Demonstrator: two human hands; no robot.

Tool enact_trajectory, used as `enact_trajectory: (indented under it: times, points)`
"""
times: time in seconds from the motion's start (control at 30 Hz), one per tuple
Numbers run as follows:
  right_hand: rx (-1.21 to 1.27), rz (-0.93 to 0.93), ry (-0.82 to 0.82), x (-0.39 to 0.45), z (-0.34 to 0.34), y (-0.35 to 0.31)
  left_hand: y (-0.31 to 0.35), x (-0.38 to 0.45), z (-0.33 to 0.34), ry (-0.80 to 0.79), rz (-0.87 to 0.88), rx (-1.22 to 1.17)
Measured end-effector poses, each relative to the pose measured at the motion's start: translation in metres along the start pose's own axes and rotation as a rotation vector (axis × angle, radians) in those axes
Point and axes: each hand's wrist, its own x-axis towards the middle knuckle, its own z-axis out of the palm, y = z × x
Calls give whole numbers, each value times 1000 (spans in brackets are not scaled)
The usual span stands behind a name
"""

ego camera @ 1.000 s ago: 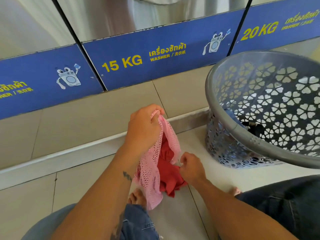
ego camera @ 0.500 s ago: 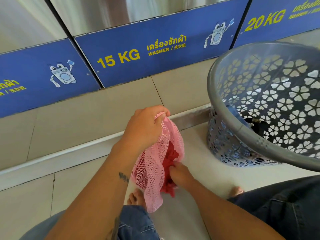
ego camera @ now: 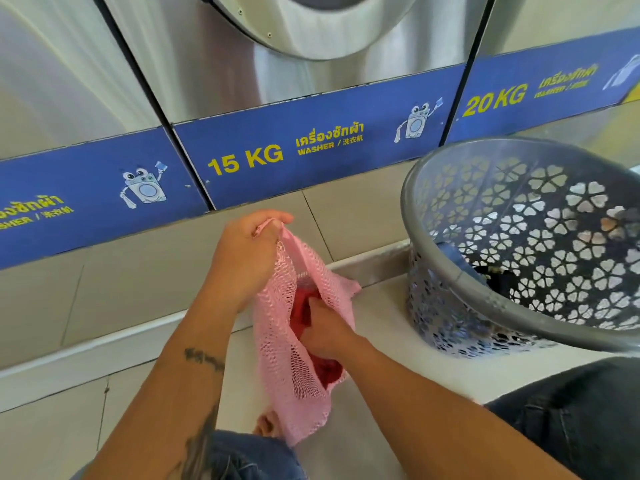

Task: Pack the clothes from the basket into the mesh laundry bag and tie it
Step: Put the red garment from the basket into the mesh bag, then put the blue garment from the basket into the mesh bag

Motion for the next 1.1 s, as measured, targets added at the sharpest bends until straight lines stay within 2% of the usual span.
enact_trajectory:
  times: [0.1,0.2,0.3,0.4,0.47,0.57,0.67,0.73,0.8,0.87,1.0,1.1]
  points:
    - [-284,-36,7,-17,-29,6,4,1,1,32,-8,-22]
    - [-540,35,34,-35,-62,14,5,0,6,59,11,47]
    - [-505,36,1,-57,-96,14,8,-6,20,49,81,179]
    - [-427,-12,-100,-77,-123,9,9,-14,45,-35,119,272]
    - [-401,-54,-86,-95,-141,0,12,-20,59,-84,143,332]
    - [-371,-143,-5,-125,-174,-10,22,-24,76,-95,167,374]
    - [-267,-241,206,-152,-211,-4,34,-23,93,-104,196,359]
    - [-192,-232,381,-160,-239,10,43,-23,103,-110,203,310]
    - [-188,-154,472,-152,-264,34,50,-24,110,-100,205,252]
    - [-261,-44,409,-132,-281,64,54,-23,116,-97,212,232]
    - [-424,141,83,-85,-281,115,59,-16,121,-108,230,217]
    - [-557,230,-2,-53,-271,142,58,-7,122,-121,208,211]
